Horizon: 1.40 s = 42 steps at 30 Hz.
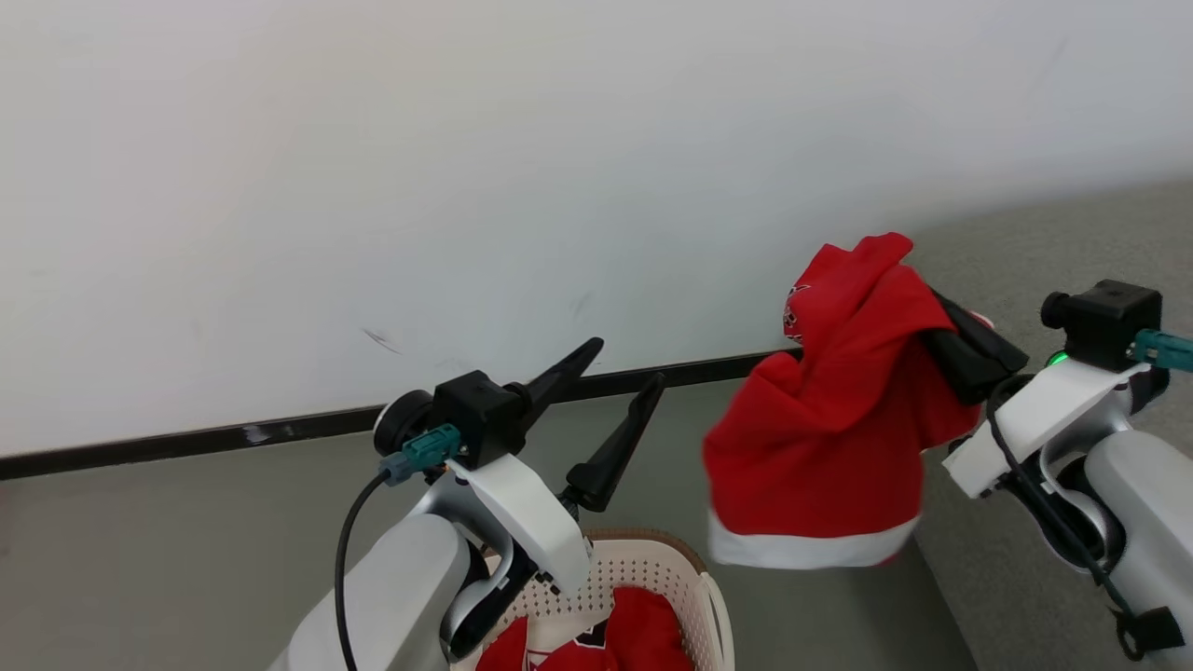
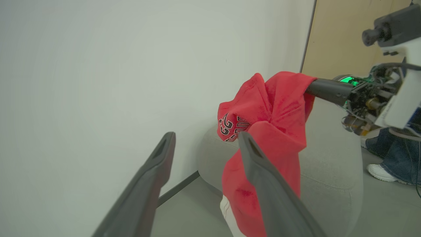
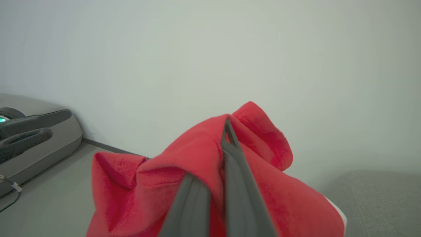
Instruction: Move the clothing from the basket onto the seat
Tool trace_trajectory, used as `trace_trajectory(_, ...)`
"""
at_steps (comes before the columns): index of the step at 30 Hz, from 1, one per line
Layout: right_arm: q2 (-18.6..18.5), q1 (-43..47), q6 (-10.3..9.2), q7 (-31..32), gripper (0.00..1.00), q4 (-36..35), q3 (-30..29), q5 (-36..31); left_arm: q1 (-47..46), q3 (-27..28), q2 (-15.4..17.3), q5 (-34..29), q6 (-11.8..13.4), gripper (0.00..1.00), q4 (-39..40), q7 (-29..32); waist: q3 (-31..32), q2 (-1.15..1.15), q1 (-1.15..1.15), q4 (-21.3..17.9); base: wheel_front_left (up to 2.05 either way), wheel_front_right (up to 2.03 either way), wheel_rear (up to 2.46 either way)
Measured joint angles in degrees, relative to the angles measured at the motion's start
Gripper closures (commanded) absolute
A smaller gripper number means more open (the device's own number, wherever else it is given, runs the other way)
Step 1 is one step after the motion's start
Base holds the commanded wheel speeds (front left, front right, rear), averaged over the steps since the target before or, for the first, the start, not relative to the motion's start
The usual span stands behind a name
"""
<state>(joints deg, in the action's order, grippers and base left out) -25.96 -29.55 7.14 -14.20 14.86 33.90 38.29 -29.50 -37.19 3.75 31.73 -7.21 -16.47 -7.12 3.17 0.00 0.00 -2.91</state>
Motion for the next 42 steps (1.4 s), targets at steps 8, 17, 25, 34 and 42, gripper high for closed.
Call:
trace_trajectory(8,-4.47,1.04,0.0,0.0,1.0,0.46,-3.81,-0.63,0.37,-6.8,-0.14,2.37,0.0,0.0,3.43,-0.51,0.02,0.0,0.0,-2.73,0.0,0.0,0.0)
trace_trajectory(17,-7.03,4.71,0.0,0.0,1.0,0.58,-9.24,-1.21,0.79,-11.2,-0.05,4.21,-0.01,0.0,4.37,-1.09,-0.06,0.0,0.0,-5.91,0.0,0.0,0.0)
trace_trajectory(25,-7.65,7.5,0.0,0.0,1.0,-0.22,-12.9,-1.58,0.83,-13.83,0.03,5.0,-0.01,0.0,4.44,-2.52,-0.37,0.0,0.0,-9.5,0.0,0.0,0.0)
trace_trajectory(34,-7.65,9.77,0.0,0.18,1.0,-2.11,-15.14,-1.77,0.83,-15.27,0.25,4.93,-0.01,0.0,4.49,-4.32,-0.99,0.0,0.0,-13.55,0.0,0.0,0.0)
trace_trajectory(42,-6.15,9.48,0.0,3.03,1.0,-3.19,-16.48,1.91,0.82,-14.81,1.12,3.89,0.0,0.0,4.45,-4.9,-2.57,0.0,0.0,-16.44,0.0,0.0,0.0)
